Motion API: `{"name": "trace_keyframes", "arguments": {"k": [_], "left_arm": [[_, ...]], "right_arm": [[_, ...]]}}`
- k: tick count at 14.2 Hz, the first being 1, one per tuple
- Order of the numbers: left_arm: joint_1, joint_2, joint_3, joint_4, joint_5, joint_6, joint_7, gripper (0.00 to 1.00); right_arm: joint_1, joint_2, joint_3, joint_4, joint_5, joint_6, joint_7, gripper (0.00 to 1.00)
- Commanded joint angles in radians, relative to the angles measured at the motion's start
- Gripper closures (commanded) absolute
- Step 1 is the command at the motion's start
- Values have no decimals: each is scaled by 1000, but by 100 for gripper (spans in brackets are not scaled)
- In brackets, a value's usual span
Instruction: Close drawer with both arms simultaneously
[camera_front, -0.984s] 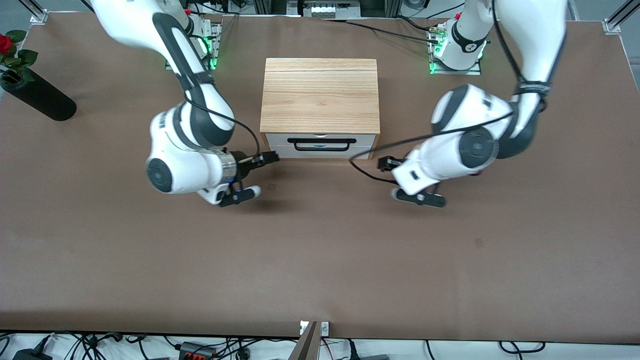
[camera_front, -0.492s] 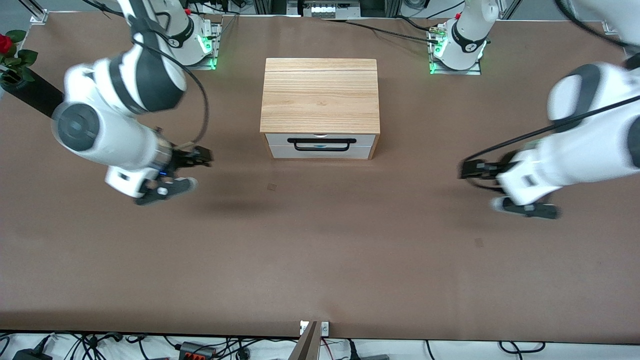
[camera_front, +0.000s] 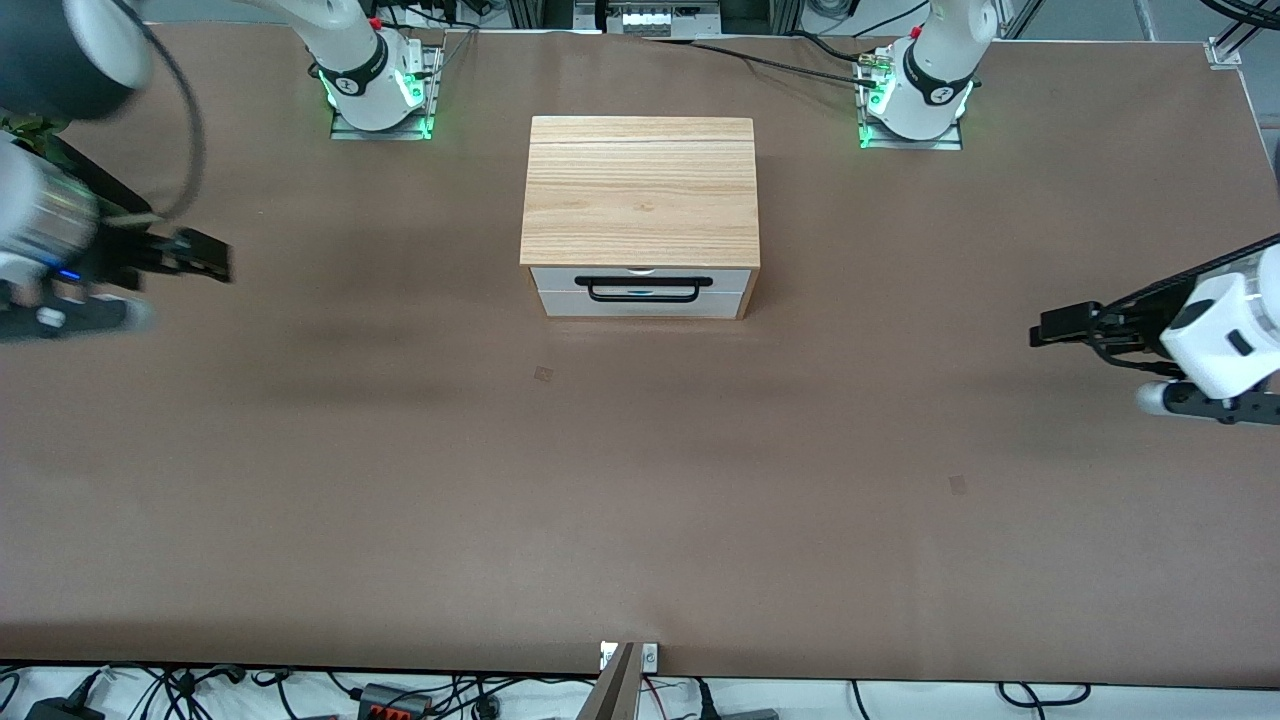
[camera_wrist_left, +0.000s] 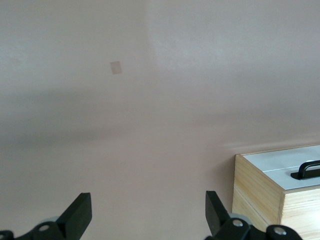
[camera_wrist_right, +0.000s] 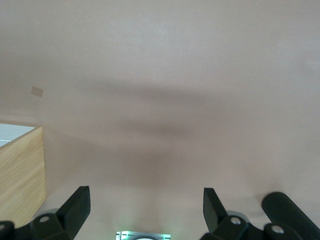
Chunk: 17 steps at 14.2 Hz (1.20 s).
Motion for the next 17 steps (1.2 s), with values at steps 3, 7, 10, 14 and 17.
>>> {"name": "trace_keyframes", "arguments": {"k": [3,7,10,14,17], "left_arm": [[7,-71,3,11,76,-30,8,0],[-26,-327,-17,-310,77,89,-47,0],[-60,-389,15,-399,78,134,-50,0],[-142,-392,127,-405,80,97,-58,0],[-143,-385,126,-399,80,74,-58,0]], "right_arm": [[-216,-89,204,-55,-12,-27,19,0],[-466,-270,454,-341,-1,155,20,0],[-508,-323,498,-393,-3,191,35,0],[-479,-334,493,-390,-10,172,196,0],[-474,-319,493,-371,-15,172,197,0]]}}
